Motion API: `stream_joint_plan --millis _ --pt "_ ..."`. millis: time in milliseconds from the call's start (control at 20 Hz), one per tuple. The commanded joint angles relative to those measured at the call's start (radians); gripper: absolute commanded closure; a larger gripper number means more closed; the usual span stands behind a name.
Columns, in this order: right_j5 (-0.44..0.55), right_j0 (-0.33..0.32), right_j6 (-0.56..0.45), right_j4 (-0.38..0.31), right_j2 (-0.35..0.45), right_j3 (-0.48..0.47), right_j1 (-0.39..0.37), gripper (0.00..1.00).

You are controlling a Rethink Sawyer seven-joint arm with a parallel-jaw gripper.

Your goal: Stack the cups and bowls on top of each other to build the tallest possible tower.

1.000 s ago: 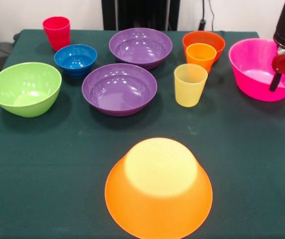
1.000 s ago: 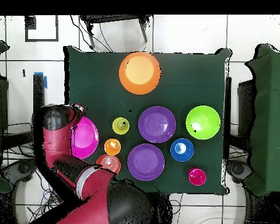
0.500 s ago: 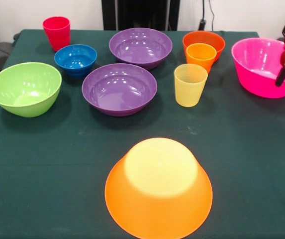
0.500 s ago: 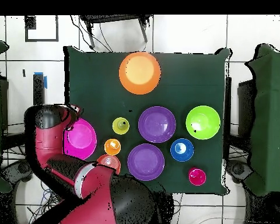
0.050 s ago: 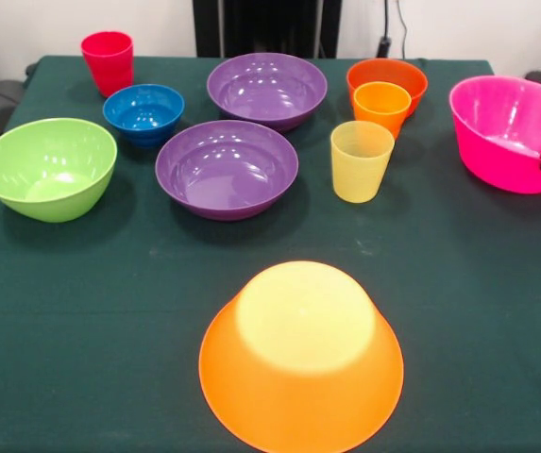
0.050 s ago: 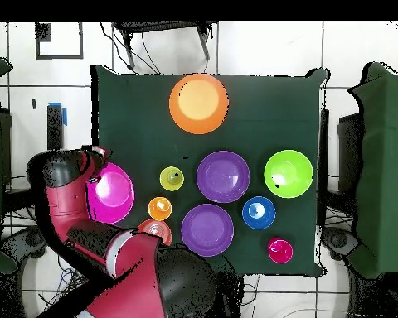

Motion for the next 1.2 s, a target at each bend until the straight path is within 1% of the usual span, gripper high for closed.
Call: stream_joint_plan --millis 50,250,400,500,650,900,1050,1200 --pt "0.015 0.006 -0.176 -0.092 -0.082 0.021 0.074 1.0" --pt "0.025 -0.013 -0.21 -0.174 -0.123 0.015 0.088 1.0" --pt "0.024 -0.029 -0.254 -0.211 -0.143 0.001 0.094 1.0" --pt "0.026 -0.038 -0.279 -0.222 -0.15 -0.002 0.095 1.0" --pt "0.027 -0.04 -0.29 -0.244 -0.163 -0.012 0.1 1.0" --pt "0.04 -0.048 -0.321 -0.254 -0.162 -0.027 0.094 1.0" --pt "0.034 -0.062 -0.373 -0.234 -0.151 -0.038 0.084 1.0" --pt "0.023 -0.082 -0.446 -0.208 -0.138 -0.053 0.079 1.0"
